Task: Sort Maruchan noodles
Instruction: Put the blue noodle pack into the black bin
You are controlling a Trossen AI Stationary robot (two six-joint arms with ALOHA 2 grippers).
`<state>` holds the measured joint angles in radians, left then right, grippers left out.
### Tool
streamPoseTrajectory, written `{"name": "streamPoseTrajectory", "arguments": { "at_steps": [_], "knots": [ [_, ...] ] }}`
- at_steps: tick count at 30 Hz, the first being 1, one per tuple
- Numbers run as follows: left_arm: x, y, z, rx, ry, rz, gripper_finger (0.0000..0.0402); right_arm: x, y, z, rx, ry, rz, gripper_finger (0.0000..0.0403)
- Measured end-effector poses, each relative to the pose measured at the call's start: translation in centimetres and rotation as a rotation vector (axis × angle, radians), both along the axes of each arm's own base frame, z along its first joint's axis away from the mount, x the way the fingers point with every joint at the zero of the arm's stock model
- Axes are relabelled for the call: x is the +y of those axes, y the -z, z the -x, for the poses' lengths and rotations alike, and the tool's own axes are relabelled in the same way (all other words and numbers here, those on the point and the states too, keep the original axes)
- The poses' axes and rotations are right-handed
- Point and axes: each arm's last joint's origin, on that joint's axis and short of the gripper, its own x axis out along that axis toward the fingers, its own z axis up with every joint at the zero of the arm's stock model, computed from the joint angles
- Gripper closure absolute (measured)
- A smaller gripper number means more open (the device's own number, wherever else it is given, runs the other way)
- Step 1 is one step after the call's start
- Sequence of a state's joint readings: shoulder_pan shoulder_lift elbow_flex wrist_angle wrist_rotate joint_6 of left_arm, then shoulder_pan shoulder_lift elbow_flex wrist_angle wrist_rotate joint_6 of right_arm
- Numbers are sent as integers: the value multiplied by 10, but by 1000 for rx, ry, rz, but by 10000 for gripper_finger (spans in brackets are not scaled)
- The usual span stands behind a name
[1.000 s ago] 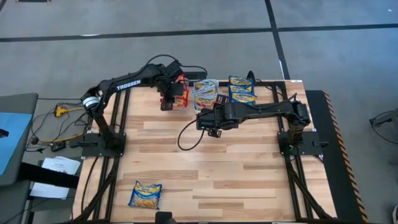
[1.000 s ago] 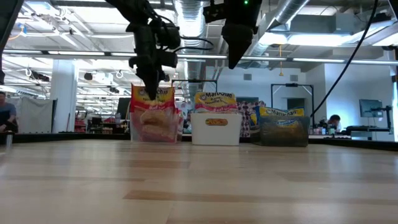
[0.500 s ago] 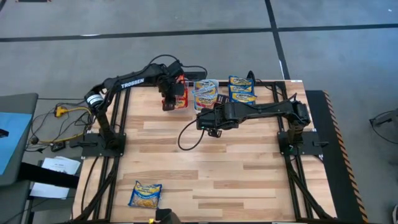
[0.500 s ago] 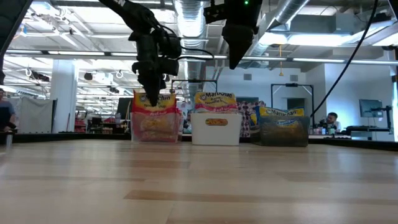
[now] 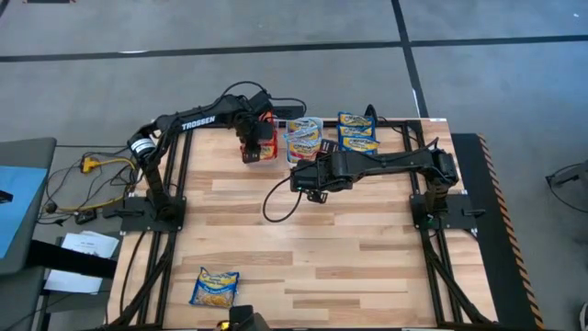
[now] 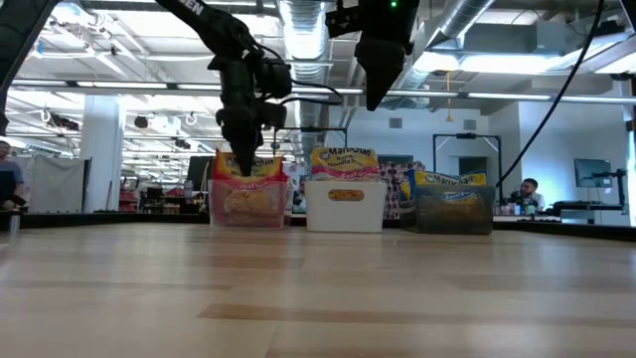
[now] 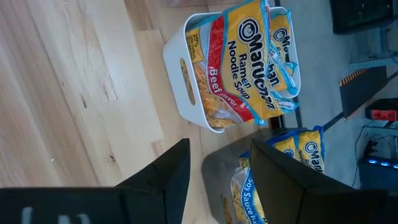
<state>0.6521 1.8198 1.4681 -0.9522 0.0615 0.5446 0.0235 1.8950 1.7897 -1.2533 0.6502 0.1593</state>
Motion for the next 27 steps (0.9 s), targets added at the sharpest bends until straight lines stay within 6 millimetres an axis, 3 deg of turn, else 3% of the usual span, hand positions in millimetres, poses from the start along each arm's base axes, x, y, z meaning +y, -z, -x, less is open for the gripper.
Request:
{"name": "streamPoseTrajectory", "arguments": {
  "at_steps": [5, 10, 22, 27],
  "knots": [
    [1, 0, 0, 15, -12, -25, 201, 0, 0, 0, 0, 0, 0, 216],
    [0, -2, 2, 40, -66, -10, 191, 0, 0, 0, 1, -2, 0, 216],
    [-1, -54, 2, 29, -153, 17, 190, 0, 1, 8, 72, 23, -2, 216],
    [-14, -67, 13, 62, -148, 188, 189, 0, 16, 19, 151, 56, -3, 216]
  ]
}}
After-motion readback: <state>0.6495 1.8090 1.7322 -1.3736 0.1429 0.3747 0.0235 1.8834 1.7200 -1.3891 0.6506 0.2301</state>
